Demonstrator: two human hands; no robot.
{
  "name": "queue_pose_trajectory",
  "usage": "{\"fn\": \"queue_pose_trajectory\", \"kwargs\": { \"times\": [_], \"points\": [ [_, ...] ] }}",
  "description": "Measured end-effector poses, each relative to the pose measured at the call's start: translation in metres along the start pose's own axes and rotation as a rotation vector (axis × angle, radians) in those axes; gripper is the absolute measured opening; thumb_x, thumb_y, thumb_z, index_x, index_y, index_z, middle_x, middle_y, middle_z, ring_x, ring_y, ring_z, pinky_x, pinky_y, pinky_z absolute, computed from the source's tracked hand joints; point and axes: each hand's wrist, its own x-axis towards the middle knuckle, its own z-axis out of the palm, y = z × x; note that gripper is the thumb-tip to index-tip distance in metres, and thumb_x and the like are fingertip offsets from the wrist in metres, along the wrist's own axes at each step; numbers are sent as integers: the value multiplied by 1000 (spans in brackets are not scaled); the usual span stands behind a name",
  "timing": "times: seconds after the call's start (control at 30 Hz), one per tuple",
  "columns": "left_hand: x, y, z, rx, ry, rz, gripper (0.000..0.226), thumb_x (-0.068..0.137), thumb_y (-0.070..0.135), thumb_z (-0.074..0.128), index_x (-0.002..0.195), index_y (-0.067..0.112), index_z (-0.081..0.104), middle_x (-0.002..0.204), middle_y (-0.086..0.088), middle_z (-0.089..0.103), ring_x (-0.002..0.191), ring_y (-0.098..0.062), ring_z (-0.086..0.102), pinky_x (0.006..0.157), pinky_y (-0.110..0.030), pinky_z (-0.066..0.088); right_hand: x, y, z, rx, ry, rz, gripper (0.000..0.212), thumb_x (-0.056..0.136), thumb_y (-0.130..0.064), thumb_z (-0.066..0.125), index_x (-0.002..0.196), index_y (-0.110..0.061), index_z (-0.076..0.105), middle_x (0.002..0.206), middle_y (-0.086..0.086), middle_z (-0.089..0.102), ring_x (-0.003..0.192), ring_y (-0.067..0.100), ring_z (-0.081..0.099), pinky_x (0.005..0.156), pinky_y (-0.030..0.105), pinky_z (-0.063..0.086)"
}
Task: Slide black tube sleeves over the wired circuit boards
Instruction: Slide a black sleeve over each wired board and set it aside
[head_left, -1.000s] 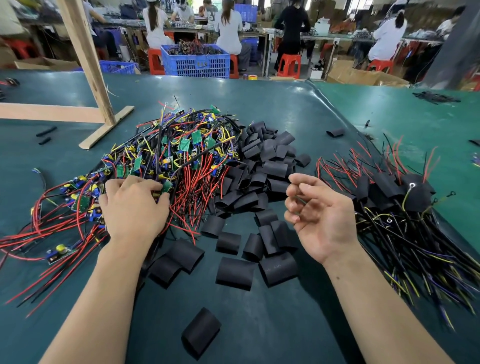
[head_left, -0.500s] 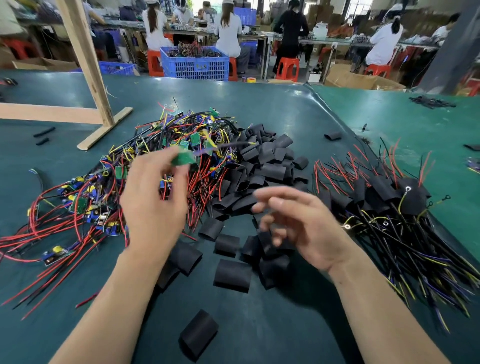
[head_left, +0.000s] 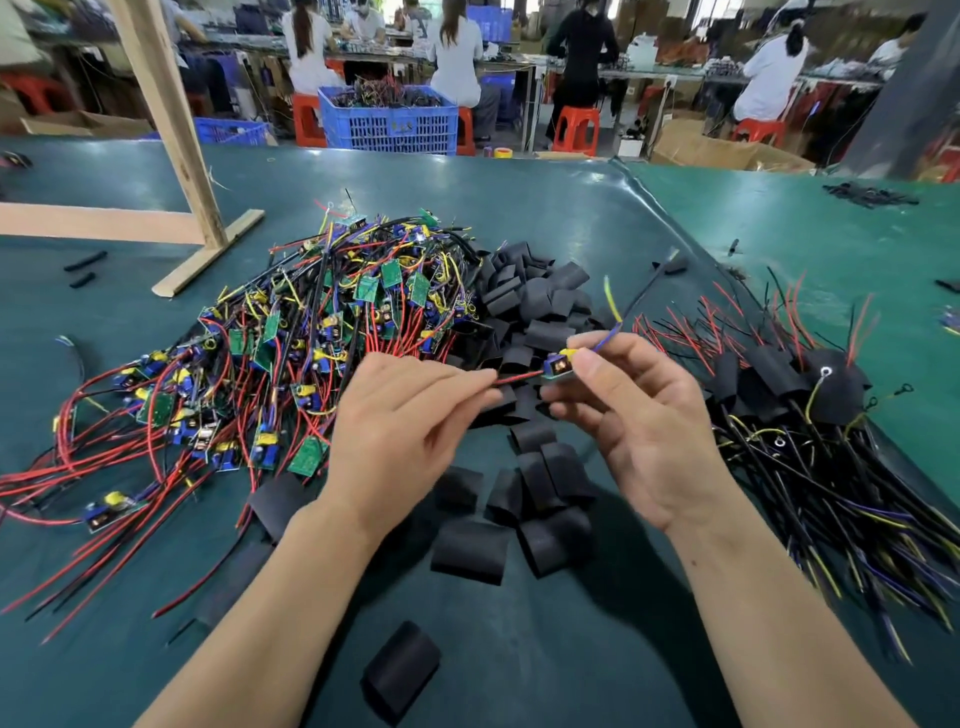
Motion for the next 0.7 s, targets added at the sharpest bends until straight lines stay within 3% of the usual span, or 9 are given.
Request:
{"fn": "queue_pose_trajectory", "kwargs": {
  "times": [0.17,0.3,0.4,0.5,0.7],
  "points": [
    [-2,-10,-9,77,9,-310,11,91,23,71,94,14,77,87,4,73,78,-18,67,73,-42,51,6,-10,-14,19,86,-144,14,92,2,53,98,-8,62,80,6,70,68,26,73,63,27,58],
    [-7,-14,-7,93,-172,-628,12,90,24,70,99,17,74,94,7,71,90,-19,63,83,-38,51,8,-16,-24,48,93,-217,19,97,6,45,101,-6,59,85,4,70,81,29,74,74,29,58],
    [-10,-15,-4,123,-344,-568,24,88,30,72,106,16,73,103,3,69,101,-23,56,91,-32,43,9,-13,-25,75,110,-195,22,97,8,42,99,-6,59,83,5,71,80,26,73,74,28,58],
    [-11,-12,0,132,-465,-531,38,86,42,71,116,19,70,112,4,66,108,-22,52,96,-36,42,9,-12,-23,112,119,-151,22,96,7,43,99,-6,61,85,6,72,78,25,73,71,27,58],
    [-12,-13,9,210,-489,-622,33,83,45,73,105,22,77,103,3,64,101,-24,49,89,-43,43,9,-8,-21,139,107,-90,20,93,4,47,100,-5,62,88,7,71,76,26,73,68,27,58]
  ]
}}
